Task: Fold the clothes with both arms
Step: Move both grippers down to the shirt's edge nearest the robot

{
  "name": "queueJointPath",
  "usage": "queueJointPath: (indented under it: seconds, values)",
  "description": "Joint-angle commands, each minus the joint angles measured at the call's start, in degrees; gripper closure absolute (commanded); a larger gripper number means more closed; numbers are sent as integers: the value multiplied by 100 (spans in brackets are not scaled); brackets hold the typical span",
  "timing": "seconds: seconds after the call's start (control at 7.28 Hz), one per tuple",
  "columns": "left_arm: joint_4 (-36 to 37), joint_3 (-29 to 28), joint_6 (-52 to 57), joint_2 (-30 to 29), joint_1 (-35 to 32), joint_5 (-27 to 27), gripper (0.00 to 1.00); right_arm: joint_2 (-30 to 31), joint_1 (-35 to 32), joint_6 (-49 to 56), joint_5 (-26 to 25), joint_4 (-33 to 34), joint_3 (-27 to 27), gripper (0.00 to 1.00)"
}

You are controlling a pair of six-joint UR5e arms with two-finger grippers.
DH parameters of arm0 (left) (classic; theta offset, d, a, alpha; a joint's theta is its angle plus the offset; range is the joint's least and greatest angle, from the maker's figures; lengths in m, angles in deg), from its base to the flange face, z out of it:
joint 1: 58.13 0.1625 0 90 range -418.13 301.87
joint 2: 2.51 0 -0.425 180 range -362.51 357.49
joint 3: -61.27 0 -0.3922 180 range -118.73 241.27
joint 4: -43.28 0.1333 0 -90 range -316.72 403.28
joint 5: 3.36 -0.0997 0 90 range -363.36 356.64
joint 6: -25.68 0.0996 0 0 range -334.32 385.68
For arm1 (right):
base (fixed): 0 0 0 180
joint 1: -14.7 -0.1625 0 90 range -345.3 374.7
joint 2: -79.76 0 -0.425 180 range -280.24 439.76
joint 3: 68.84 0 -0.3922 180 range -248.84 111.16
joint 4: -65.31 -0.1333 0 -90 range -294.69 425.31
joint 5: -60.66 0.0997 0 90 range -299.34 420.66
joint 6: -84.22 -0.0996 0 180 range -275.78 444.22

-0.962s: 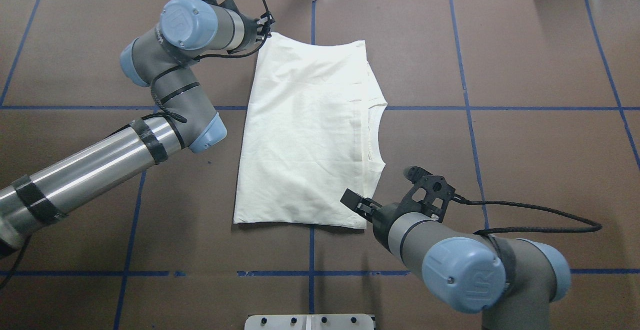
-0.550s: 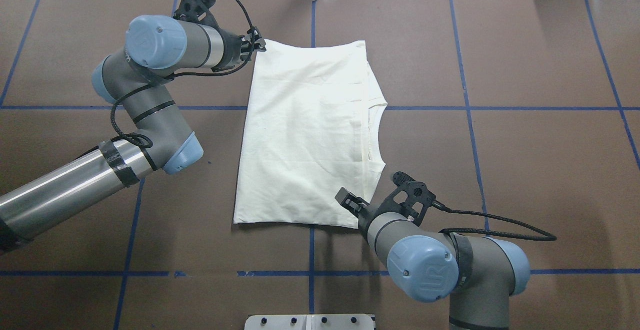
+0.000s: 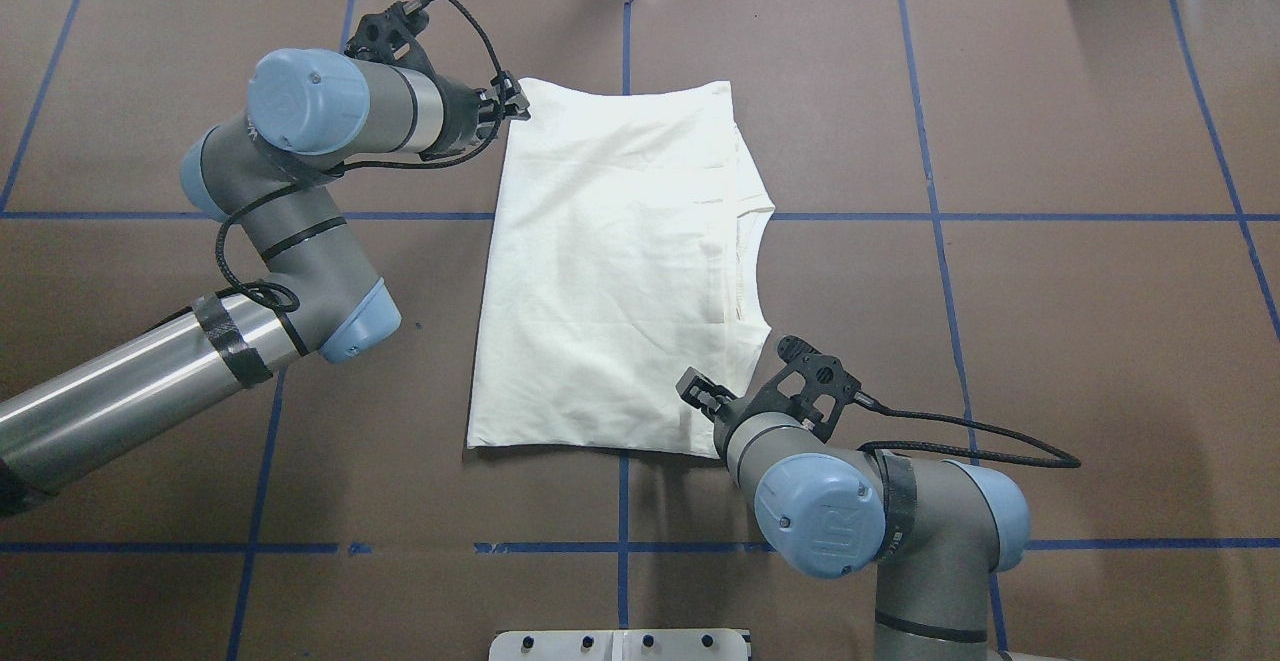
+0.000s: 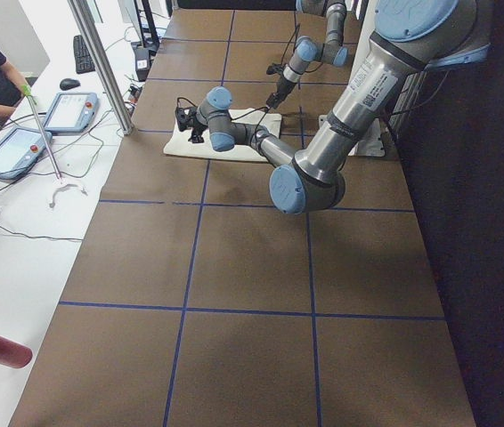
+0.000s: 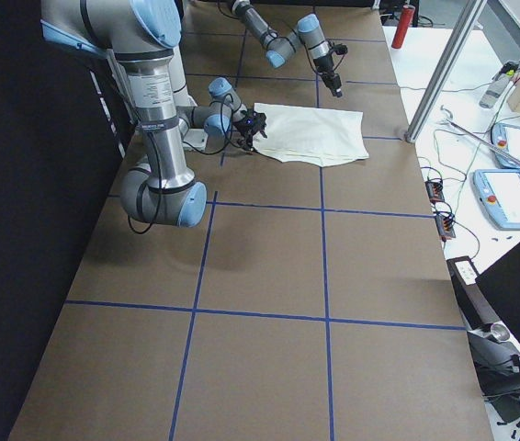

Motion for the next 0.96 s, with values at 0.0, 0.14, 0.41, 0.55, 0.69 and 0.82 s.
queueJointPath:
  seconds: [0.0, 0.14, 0.41, 0.55, 0.69, 0.82]
  values:
    - [2, 1, -3, 5, 12, -2, 46, -11, 65, -9, 30, 6, -46, 35]
    - [2, 18, -3, 5, 12, 6, 46, -10, 100, -26, 39, 6, -47, 51]
    - [2, 27, -64, 5, 12, -3, 46, 7, 118, -35, 39, 6, -47, 55]
    - [2, 27, -99, 5, 12, -3, 46, -2, 118, -35, 30, 6, -47, 54]
    - [2, 27, -99, 22, 12, -3, 46, 7, 118, -35, 30, 6, -55, 54]
    - [2, 27, -99, 23, 12, 6, 46, -10, 127, -35, 30, -2, -169, 54]
